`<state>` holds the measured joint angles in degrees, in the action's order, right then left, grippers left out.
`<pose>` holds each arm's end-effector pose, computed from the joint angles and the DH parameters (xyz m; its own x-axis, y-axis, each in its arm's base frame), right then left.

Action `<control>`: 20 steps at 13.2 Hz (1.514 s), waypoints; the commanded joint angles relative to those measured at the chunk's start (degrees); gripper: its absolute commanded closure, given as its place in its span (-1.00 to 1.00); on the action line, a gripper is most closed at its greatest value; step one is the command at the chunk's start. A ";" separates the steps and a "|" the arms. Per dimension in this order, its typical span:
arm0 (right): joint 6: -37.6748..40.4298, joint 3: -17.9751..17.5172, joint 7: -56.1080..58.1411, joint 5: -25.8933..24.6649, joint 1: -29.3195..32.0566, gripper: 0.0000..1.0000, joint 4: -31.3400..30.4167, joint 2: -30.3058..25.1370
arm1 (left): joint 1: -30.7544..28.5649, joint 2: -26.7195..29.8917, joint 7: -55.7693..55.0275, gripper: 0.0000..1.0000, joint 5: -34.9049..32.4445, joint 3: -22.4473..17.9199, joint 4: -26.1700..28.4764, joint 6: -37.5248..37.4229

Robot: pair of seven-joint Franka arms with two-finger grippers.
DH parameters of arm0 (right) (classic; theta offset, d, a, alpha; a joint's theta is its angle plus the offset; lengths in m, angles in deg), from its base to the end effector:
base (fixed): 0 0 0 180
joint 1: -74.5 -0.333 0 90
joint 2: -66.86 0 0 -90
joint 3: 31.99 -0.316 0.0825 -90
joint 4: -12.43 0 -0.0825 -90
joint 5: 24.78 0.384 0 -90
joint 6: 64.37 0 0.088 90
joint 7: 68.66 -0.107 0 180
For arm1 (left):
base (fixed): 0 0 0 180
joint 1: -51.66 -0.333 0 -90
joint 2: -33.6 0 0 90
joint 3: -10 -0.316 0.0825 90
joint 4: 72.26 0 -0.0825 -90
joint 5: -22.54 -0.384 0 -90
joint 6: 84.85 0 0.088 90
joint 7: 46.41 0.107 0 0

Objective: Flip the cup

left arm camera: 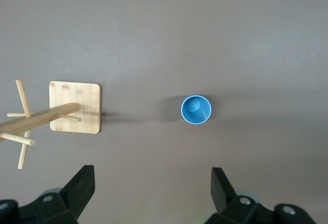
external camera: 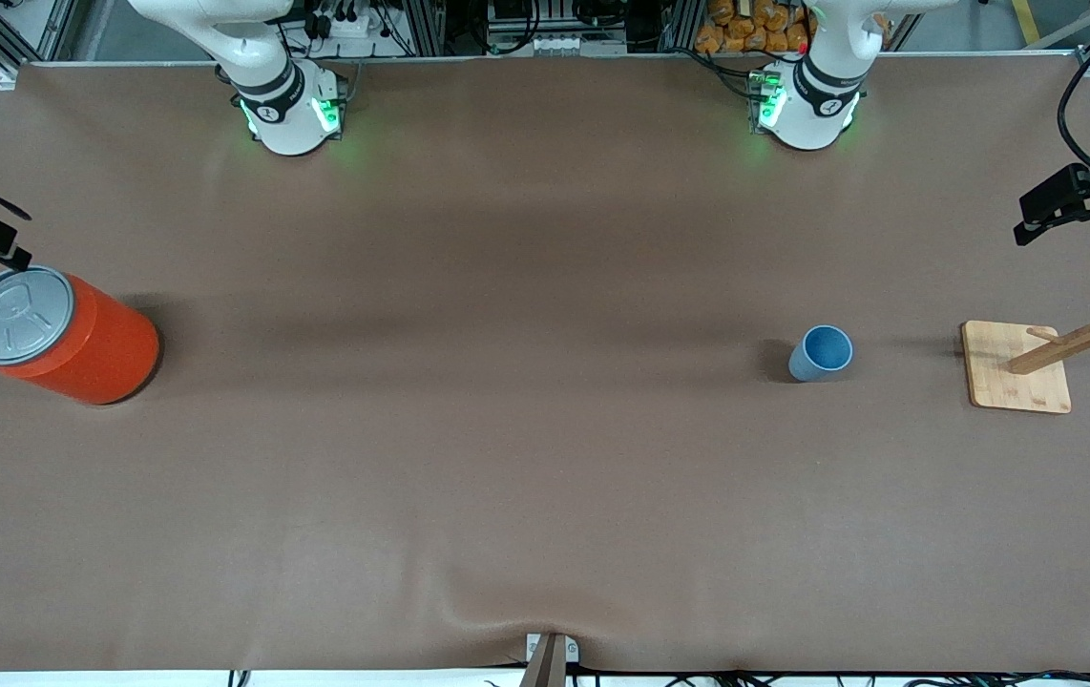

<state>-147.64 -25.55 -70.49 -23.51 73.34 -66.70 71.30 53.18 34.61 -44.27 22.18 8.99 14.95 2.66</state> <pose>0.5644 -0.0465 0.6595 0.9927 -0.1209 -0.0052 -0.1210 -0.9926 -0.0132 0.5450 -0.0041 0.6532 0.9987 -0.0460 0.0226 -0.0458 -0.9989 -0.0068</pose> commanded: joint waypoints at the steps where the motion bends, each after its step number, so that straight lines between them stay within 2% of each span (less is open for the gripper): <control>1: 0.21 -0.21 -0.98 -0.48 0.02 -1.00 0.38 -0.13 | 0.15 0.58 -0.21 -1.00 -0.52 0.22 -0.20 -0.68; 20: 1.00 -0.30 -0.98 -0.22 0.11 -1.00 0.46 -0.39 | 0.76 0.40 -2.49 -1.00 1.33 -0.57 0.85 -0.76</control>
<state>-147.39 -25.58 -70.52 -23.46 73.33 -66.70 71.29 53.73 34.49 -45.35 22.73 8.74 15.74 2.55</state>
